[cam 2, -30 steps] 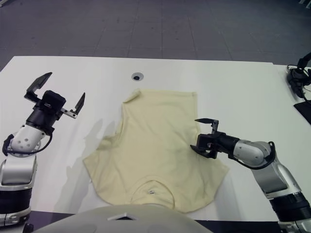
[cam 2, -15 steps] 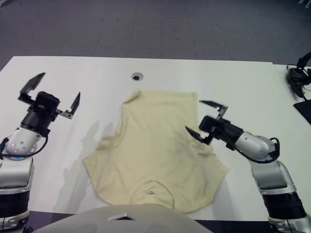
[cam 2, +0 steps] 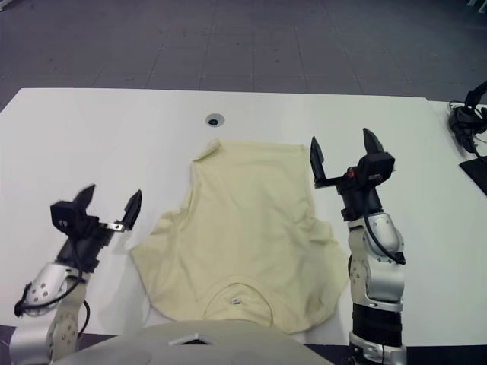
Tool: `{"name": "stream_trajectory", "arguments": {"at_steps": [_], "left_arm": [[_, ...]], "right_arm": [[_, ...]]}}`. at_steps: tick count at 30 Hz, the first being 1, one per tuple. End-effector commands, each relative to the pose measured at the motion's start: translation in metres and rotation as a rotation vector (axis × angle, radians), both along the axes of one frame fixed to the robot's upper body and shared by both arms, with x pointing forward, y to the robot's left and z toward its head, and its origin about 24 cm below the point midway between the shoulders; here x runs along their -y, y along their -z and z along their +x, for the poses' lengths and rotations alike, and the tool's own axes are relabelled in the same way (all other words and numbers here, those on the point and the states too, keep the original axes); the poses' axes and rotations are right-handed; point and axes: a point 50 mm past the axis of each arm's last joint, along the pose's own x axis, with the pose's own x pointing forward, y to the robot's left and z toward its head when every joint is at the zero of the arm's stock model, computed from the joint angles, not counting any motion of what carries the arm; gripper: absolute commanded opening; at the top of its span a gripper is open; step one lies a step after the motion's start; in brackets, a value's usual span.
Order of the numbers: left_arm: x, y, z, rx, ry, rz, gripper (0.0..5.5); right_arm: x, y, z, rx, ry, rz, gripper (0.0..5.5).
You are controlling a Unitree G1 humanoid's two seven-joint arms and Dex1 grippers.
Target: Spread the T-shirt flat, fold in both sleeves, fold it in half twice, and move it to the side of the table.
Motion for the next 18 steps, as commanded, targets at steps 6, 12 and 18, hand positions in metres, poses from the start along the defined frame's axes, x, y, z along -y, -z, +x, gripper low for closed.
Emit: {"name": "stream_trajectory", "arguments": {"at_steps": [6,12,18], "left_arm": [[0.019,0.041,-0.045,-0.278,-0.111,-0.431,5.38],[0.026,0.052,-0.063,-0.354,-0.169,-0.472,5.38],[0.030,0.059,-0.071,-0.398,-0.167,-0.453,5.02]], "right_arm": [[0.006,-0.004,0.003,0.023,0.022,-0.003,5.40],[0.006,-0.005,0.004,0.023,0.021,-0.005,5.40],[0.005,-0.005,0.003,0.025,0.013,0.001,5.40]]}}
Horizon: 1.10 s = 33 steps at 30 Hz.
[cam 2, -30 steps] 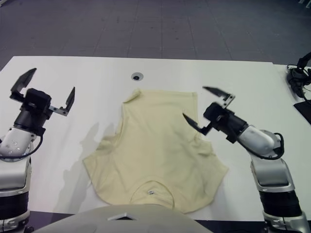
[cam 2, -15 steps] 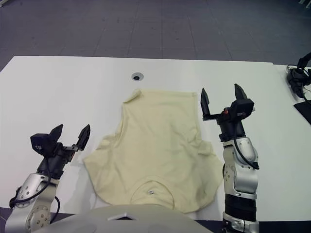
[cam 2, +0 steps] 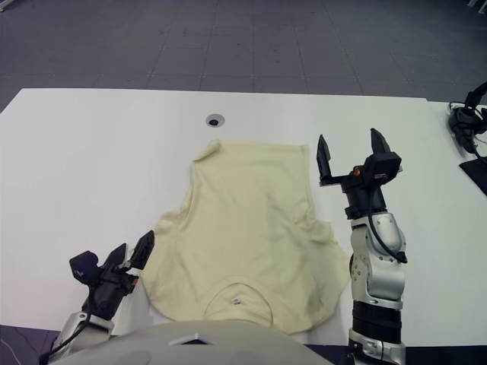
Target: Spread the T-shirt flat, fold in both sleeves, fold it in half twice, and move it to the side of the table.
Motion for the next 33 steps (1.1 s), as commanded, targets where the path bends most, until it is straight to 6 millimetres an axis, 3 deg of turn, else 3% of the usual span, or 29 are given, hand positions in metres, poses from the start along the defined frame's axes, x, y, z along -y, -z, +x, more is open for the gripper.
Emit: {"name": "stream_trajectory", "arguments": {"at_steps": [1,12,27,33], "left_arm": [[0.006,0.017,-0.015,-0.129,0.018,-0.011,4.80],[0.007,0.027,-0.021,-0.174,0.009,-0.026,3.05],[-0.001,0.025,-0.015,-0.104,-0.024,0.065,0.15],[0.003,0.018,-0.011,-0.030,0.019,0.170,0.02]], "right_arm": [[0.001,-0.002,0.000,0.006,-0.002,0.003,5.40],[-0.006,-0.004,0.004,0.009,-0.031,0.005,5.40],[-0.008,-0.004,0.003,-0.006,-0.046,-0.002,5.40],[-0.012,-0.003,0.004,-0.011,-0.058,-0.001,5.40]]}}
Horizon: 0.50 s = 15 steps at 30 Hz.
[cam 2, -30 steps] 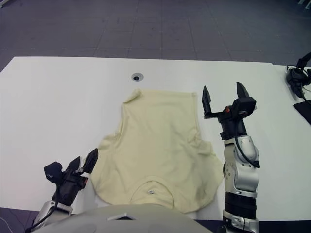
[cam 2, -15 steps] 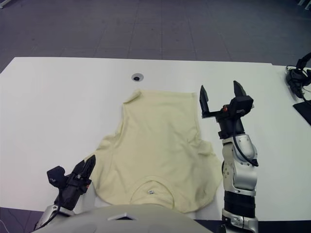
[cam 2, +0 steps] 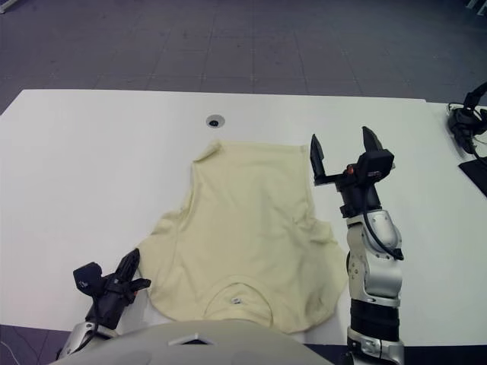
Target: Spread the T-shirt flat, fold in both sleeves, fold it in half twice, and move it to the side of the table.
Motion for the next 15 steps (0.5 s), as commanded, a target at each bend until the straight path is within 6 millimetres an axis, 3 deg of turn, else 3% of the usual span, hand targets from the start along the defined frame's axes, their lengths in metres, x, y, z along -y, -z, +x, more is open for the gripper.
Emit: {"name": "stream_trajectory", "arguments": {"at_steps": [1,15], "left_arm": [[0.003,-0.001,-0.001,0.016,0.041,0.088,0.02],[0.025,-0.023,0.004,0.273,0.277,0.448,0.02]], "right_arm": [[-0.003,-0.002,0.001,0.000,-0.012,-0.001,5.40],[-0.005,0.000,0.000,-0.003,-0.015,0.001,5.40]]}}
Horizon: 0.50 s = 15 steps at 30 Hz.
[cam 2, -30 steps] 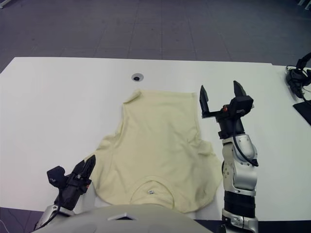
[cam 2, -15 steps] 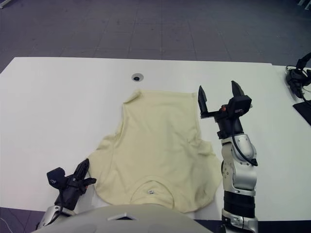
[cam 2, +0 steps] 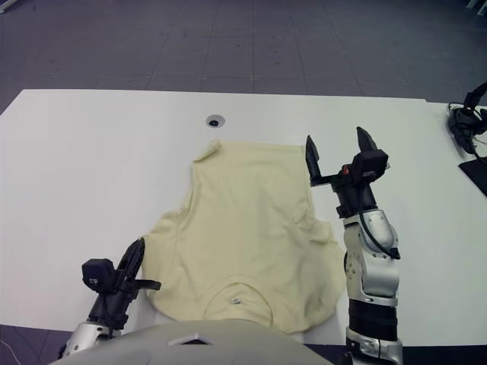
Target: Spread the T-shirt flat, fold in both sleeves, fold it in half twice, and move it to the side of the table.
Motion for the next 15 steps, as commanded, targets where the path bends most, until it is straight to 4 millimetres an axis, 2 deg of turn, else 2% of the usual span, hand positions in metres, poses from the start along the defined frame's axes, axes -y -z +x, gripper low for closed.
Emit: {"name": "stream_trajectory", "arguments": {"at_steps": [1,8,15], "left_arm": [[0.008,-0.005,0.002,0.063,0.108,0.107,0.02],[0.035,-0.002,0.001,0.121,0.373,0.230,0.02],[0.045,0.002,0.001,0.149,0.522,0.306,0.02]], "right_arm": [[0.000,-0.001,0.000,0.002,0.002,0.001,5.40],[-0.002,0.001,0.001,0.000,-0.003,0.001,5.40],[-0.003,0.002,0.001,0.001,-0.010,-0.001,5.40]]}}
